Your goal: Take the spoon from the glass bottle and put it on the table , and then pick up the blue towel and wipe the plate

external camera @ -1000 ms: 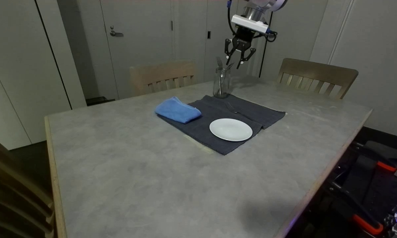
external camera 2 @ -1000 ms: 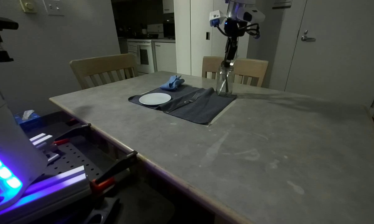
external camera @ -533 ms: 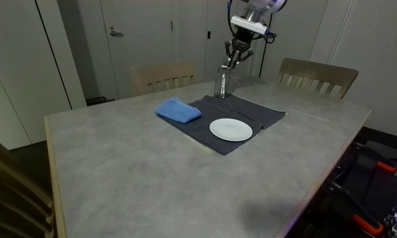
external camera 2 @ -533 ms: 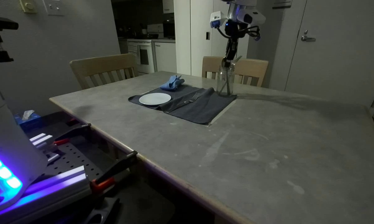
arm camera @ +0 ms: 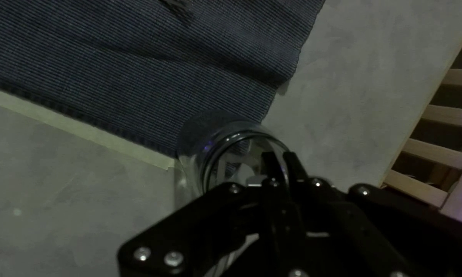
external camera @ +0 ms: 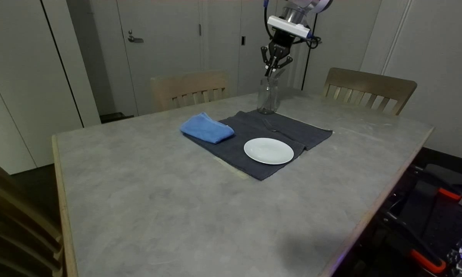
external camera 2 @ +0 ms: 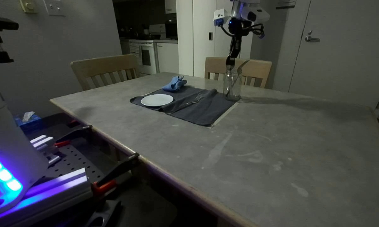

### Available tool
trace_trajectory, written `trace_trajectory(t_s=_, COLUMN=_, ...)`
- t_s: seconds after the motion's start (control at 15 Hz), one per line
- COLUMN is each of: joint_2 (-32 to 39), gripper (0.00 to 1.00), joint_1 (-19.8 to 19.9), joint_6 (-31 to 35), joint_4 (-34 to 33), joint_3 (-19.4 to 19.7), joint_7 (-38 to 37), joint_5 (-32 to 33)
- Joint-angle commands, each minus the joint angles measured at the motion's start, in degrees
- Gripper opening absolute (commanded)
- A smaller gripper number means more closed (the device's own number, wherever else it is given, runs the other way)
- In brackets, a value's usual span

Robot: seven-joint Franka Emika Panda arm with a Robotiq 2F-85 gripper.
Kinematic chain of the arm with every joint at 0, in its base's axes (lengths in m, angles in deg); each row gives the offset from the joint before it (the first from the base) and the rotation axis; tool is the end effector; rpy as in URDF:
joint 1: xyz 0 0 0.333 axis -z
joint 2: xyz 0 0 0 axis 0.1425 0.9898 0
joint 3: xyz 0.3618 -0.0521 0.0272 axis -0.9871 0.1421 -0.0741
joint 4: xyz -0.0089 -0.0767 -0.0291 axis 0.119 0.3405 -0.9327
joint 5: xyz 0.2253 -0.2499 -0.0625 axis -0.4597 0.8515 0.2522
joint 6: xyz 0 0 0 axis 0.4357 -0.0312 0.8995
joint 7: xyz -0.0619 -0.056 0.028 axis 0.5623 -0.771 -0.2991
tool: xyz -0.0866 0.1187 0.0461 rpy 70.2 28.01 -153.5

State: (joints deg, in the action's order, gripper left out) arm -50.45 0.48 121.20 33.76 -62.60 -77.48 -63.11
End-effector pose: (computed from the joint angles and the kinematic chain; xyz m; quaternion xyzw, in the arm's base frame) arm 0.6853 -0.1446 0.3180 -0.8633 0.4814 -0.0203 0.1505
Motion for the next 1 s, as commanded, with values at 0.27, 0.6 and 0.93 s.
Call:
trace_trajectory(t_s=0.27, joint_2=-0.2, gripper=0.02, joint_1=0.2, joint_6=-0.7, joint_4=-1.9, joint_3=-0.3, joint_7=-0.1, joint_5=0.8)
trace_trajectory(t_s=0.6, joint_2=-2.5, gripper=0.02, joint_1=0.1, joint_6=-0.9, joint_4=-2.1, joint_3=-0.2, joint_7=0.1, joint_5=1.7)
trace_trajectory(t_s=0.93, joint_2=-6.7, gripper=0.02, joint_1=0.0, joint_6=-4.2, joint_4=-1.5, joint_3=0.3, joint_7=0.0, joint_5=3.5)
